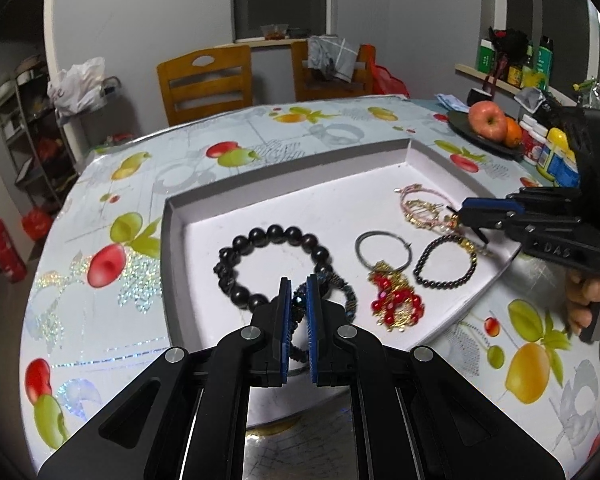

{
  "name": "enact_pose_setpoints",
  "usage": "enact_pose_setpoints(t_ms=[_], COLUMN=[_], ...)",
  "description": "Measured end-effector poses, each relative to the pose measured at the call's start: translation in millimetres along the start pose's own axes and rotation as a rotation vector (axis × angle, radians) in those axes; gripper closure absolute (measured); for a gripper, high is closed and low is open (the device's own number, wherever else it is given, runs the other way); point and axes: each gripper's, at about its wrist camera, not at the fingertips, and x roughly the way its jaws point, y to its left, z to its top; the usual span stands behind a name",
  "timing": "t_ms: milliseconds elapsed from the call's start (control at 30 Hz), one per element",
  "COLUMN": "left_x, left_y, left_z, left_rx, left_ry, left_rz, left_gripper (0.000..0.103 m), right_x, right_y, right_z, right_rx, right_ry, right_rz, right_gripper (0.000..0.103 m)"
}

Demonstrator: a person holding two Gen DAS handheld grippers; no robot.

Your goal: Organize jewelry

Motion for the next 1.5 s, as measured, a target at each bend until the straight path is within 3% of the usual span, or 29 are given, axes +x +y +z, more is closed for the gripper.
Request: enact_pose_setpoints(t_ms=[33, 100, 133, 300, 333, 367, 400, 633, 700, 933, 1067, 1233, 1500], left_x=[0, -2, -2, -6, -7, -9, -11, -14, -15, -38, -52, -60, -71], left_y=[0, -3, -4, -10, -11, -12, -14, -19, -19, -23, -25, -25, -32], left_z=[0, -1, -1, -1, -1, -1, -1, -1, -1, -6, -15, -26, -44], left_rx=[0.003, 0.015, 0.020, 0.043, 0.042, 0.044, 0.053, 0.051, 0.042, 0.035, 0.002, -0.061, -0.078], left_ry=[-0.001, -0.015, -0.017, -0.033, -0.038, -0.049, -0.063, -0.082, -0.079, -0.127, -0.177, -0.188, -0.193], left_rz=[0.010, 0.033, 0.036, 0.051, 0.054, 0.060, 0.063, 0.040, 0.017, 0.024, 0.067, 0.067, 0.092], left_gripper=[0.087, 0.071, 0.068, 0.054, 0.048, 0.034, 0.030, 0.029, 0.015, 0.009, 0.008, 0.006, 0.005], right_x=[0, 1, -1, -7, -7, -8, -10, -17, -20, -40, -54, -70, -89], right_y=[0, 0, 1, 6, 7, 7, 9, 9, 6, 16, 25, 39, 50], right_z=[0, 0, 0, -1, -1, -1, -1, -2, -3, -12, -22, -36, -55], right_rx=[0.002, 0.002, -0.001, -0.020, -0.020, -0.023, -0.031, -0.026, -0.004, -0.022, -0.029, -0.046, -0.042], right_ry=[0.002, 0.005, -0.001, -0.032, -0.036, -0.041, -0.049, -0.086, -0.096, -0.114, -0.141, -0.179, -0.210], right_rz=[-0.001, -0.005, -0.008, -0.011, -0.012, -0.014, -0.018, -0.024, -0.028, -0.051, -0.045, -0.034, -0.027], right_gripper=[0.085, 0.054, 0.049, 0.048, 0.047, 0.041, 0.033, 0.024, 0.020, 0.012, 0.006, 0.006, 0.006])
